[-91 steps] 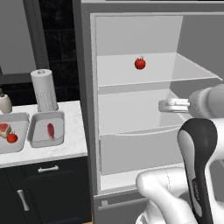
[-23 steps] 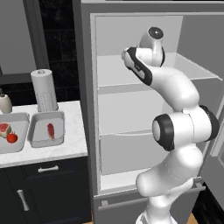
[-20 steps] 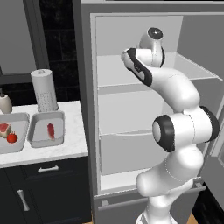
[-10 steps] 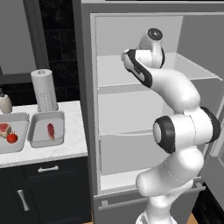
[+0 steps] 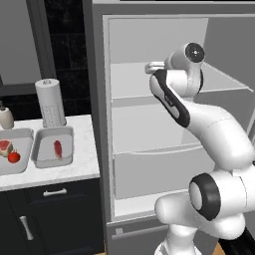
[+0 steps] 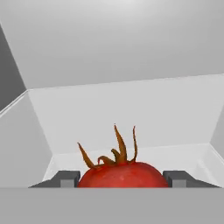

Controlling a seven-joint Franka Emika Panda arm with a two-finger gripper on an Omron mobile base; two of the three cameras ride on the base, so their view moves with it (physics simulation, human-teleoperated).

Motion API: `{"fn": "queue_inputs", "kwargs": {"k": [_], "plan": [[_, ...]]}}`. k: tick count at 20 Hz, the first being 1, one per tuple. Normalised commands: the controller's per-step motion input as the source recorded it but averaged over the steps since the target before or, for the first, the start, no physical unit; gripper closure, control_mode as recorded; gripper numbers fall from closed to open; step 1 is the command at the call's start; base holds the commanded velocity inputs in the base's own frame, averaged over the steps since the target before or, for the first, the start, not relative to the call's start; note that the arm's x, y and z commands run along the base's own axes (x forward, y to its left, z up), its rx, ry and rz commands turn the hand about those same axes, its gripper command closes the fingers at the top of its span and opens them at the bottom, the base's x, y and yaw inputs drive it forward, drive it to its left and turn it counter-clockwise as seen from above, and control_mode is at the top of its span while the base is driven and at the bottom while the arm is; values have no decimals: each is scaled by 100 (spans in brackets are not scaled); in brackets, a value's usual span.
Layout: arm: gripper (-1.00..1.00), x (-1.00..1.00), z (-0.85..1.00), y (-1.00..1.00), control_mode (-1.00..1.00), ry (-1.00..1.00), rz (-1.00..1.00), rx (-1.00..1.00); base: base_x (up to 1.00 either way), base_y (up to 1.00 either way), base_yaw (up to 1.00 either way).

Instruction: Place one tomato and one steak in each tupperware on the nearby counter, to pack two identical lunches.

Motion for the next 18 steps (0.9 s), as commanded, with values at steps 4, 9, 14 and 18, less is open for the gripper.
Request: {"fn": "queue_inputs", "kwargs": {"k": [4,9,14,18], "plan": [[100,-100,52,0,-100,5,7,0,0,0,0],[100,-100,19,0,-100,5,6,0,0,0,0],[100,-100,-2,0,-100,1,4,0,0,0,0],[100,-100,-22,0,-100,8,0,-1,0,0,0]]}}
